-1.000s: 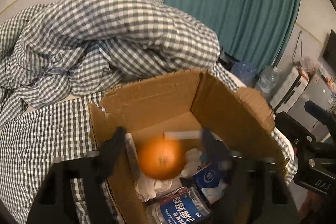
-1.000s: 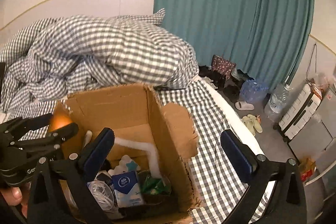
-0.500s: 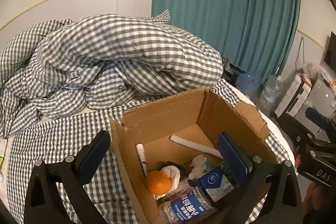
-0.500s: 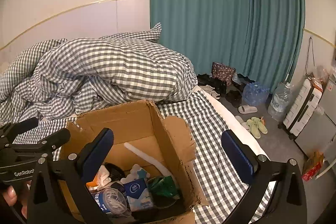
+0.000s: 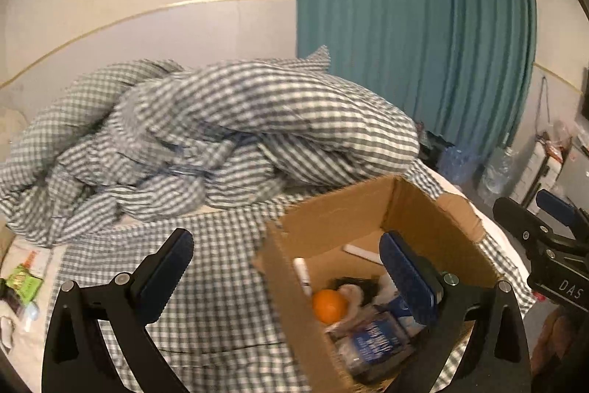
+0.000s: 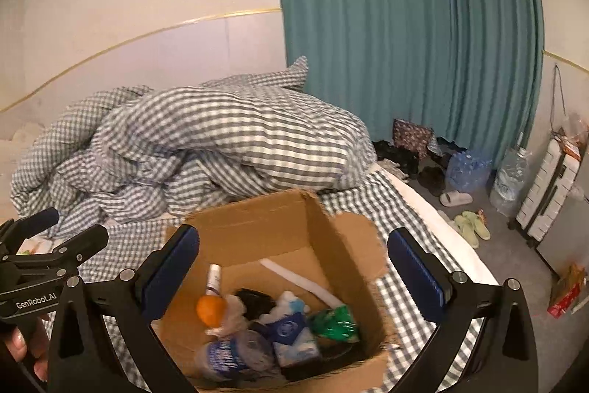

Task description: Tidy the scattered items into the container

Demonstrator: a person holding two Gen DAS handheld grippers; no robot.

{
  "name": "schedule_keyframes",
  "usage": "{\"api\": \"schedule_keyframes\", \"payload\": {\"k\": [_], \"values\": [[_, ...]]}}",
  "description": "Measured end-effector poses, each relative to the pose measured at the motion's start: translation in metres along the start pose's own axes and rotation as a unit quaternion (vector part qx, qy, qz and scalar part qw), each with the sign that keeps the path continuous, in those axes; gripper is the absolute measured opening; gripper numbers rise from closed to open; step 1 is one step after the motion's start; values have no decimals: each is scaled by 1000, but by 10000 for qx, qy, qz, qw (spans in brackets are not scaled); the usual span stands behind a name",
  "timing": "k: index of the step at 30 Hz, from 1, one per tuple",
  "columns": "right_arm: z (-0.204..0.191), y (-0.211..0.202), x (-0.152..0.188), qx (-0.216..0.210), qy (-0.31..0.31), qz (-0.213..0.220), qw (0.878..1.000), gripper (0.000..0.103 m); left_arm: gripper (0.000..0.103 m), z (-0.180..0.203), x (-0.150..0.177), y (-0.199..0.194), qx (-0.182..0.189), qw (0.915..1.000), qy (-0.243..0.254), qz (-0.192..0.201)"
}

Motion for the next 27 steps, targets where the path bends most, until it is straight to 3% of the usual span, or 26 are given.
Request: {"api": "schedule_keyframes", "payload": {"k": [14, 27], "values": [[-104, -11, -3, -824, -323, 95, 9960, 103, 103, -98, 6, -54, -610, 9967, -456, 272], [-194, -31, 0, -1279, -801, 208, 9883, 103, 103, -187, 23, -109, -1142, 9876, -973, 458]]}}
Point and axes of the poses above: each gripper's, at about its wrist camera, not at the fingertips, and y roughly the way its jaws point, z to its right, x to its underside, the point moved 2 cm from there along y, roughly the way its jaws point, and after that the axes turned 3 degrees about x, right-handed, at the moved point
